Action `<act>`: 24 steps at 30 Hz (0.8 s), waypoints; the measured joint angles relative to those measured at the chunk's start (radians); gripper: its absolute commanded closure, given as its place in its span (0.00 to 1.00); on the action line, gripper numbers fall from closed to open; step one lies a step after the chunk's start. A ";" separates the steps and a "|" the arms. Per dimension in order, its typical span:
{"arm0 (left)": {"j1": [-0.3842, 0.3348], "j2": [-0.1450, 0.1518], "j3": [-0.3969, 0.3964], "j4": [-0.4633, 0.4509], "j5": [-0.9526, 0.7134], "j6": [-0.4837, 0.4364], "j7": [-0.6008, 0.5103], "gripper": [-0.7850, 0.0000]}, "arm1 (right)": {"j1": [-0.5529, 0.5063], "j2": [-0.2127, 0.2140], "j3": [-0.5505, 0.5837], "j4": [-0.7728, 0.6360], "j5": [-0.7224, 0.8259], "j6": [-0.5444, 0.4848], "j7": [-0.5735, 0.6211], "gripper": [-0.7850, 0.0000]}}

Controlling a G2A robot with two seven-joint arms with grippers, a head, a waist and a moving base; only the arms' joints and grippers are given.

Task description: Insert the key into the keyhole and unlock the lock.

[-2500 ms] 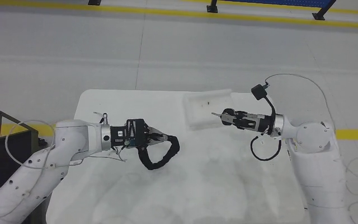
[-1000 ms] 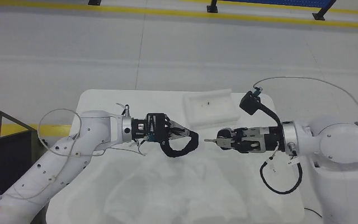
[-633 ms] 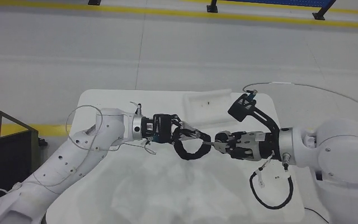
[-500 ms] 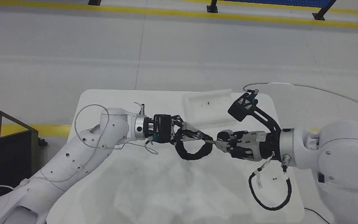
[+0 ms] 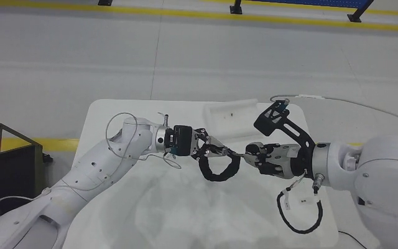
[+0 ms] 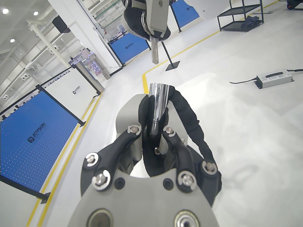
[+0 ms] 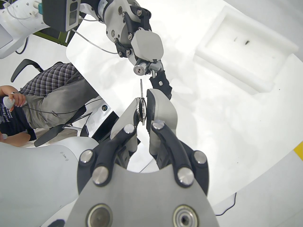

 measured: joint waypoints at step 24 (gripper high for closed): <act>0.016 -0.046 -0.045 0.044 0.042 -0.011 -0.011 1.00 | -0.005 0.026 -0.119 0.000 -0.105 0.104 -0.104 1.00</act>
